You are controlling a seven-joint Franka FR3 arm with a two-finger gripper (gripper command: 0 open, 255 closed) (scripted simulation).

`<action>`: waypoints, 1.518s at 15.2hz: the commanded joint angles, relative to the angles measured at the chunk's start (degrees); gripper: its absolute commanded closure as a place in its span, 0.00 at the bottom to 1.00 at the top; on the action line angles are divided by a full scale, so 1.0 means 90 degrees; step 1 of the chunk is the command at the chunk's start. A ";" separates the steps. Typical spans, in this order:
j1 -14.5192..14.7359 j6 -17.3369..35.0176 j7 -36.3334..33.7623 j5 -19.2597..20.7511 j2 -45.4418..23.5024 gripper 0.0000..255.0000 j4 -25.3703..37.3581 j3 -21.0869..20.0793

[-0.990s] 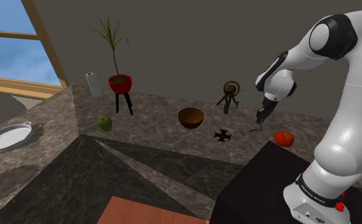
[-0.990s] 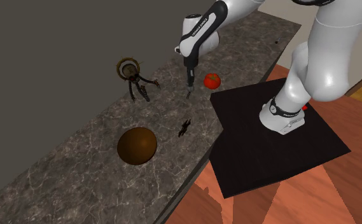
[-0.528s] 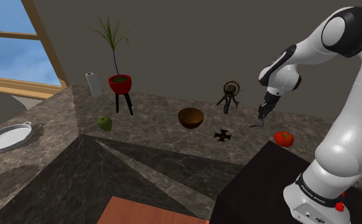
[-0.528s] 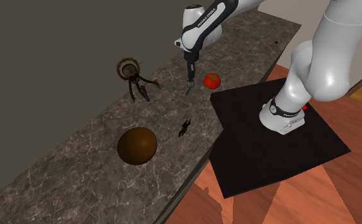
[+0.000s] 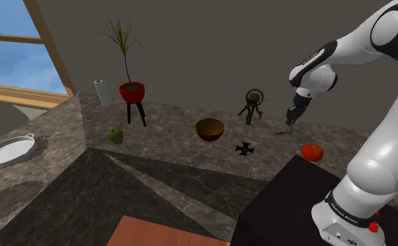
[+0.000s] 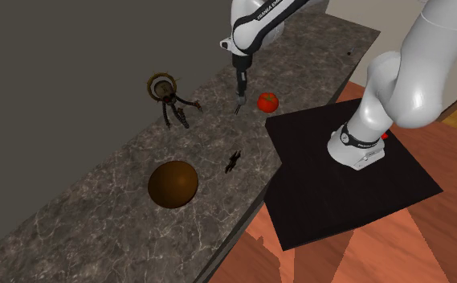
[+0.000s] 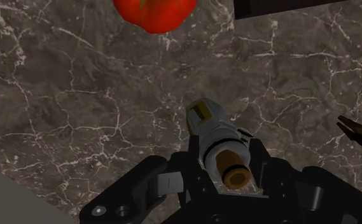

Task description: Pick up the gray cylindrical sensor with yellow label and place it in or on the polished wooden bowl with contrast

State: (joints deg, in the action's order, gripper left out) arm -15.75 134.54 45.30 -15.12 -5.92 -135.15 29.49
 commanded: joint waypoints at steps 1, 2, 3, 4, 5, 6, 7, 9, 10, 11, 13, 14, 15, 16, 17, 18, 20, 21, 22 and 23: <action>0.0014 -0.0145 -0.0113 0.0141 0.0149 1.00 0.0027 0.0028; 0.0019 -0.0220 -0.0169 0.0209 0.0224 1.00 0.0045 0.0038; 0.0021 -0.0272 -0.0207 0.0254 0.0274 1.00 0.0058 0.0043; 0.0110 -0.0245 -0.0358 0.0231 0.0269 1.00 0.0060 -0.0037; 0.0199 -0.0220 -0.0507 0.0206 0.0256 1.00 0.0069 -0.0118; 0.0287 -0.0198 -0.0654 0.0177 0.0237 1.00 0.0086 -0.0198; 0.0373 -0.0177 -0.0799 0.0147 0.0212 1.00 0.0110 -0.0279; 0.0546 -0.0141 -0.1082 0.0082 0.0144 1.00 0.0182 -0.0436; 0.0631 -0.0127 -0.1220 0.0047 0.0101 1.00 0.0229 -0.0514; 0.0714 -0.0115 -0.1357 0.0013 0.0053 1.00 0.0283 -0.0591; 0.0877 -0.0098 -0.1626 -0.0056 -0.0060 1.00 0.0415 -0.0743; 0.0957 -0.0093 -0.1758 -0.0090 -0.0124 1.00 0.0492 -0.0816; 0.1036 -0.0091 -0.1889 -0.0123 -0.0193 1.00 0.0576 -0.0888; 0.1113 -0.0091 -0.2019 -0.0155 -0.0266 1.00 0.0667 -0.0958; 0.1189 -0.0095 -0.2148 -0.0186 -0.0344 1.00 0.0766 -0.1026; 0.1264 -0.0101 -0.2276 -0.0215 -0.0426 1.00 0.0872 -0.1093; 0.1410 -0.0121 -0.2528 -0.0268 -0.0604 1.00 0.1105 -0.1220; 0.1481 -0.0136 -0.2654 -0.0291 -0.0699 1.00 0.1233 -0.1281; 0.1550 -0.0154 -0.2778 -0.0313 -0.0798 1.00 0.1367 -0.1339; 0.1617 -0.0176 -0.2902 -0.0332 -0.0900 1.00 0.1509 -0.1396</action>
State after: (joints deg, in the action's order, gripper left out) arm -1.87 133.55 20.63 -18.12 -13.30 -123.15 17.41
